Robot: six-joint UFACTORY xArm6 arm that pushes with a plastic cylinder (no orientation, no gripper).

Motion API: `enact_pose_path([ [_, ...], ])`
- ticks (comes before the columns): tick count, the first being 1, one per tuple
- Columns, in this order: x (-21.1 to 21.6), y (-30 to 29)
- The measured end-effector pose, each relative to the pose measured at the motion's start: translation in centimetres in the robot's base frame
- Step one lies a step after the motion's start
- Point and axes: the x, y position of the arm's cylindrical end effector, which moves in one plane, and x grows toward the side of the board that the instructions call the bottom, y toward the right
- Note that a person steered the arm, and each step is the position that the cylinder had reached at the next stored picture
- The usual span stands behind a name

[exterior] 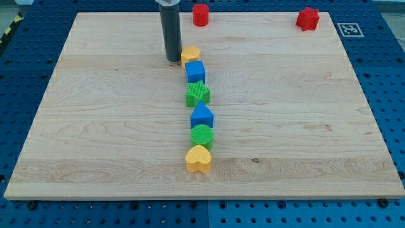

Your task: Push the red circle above the hexagon

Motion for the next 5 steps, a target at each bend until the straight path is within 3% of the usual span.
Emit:
enact_pose_path([
  [1,-0.5,-1.6],
  [2,-3.9,-5.2],
  [5,-14.8,-4.4],
])
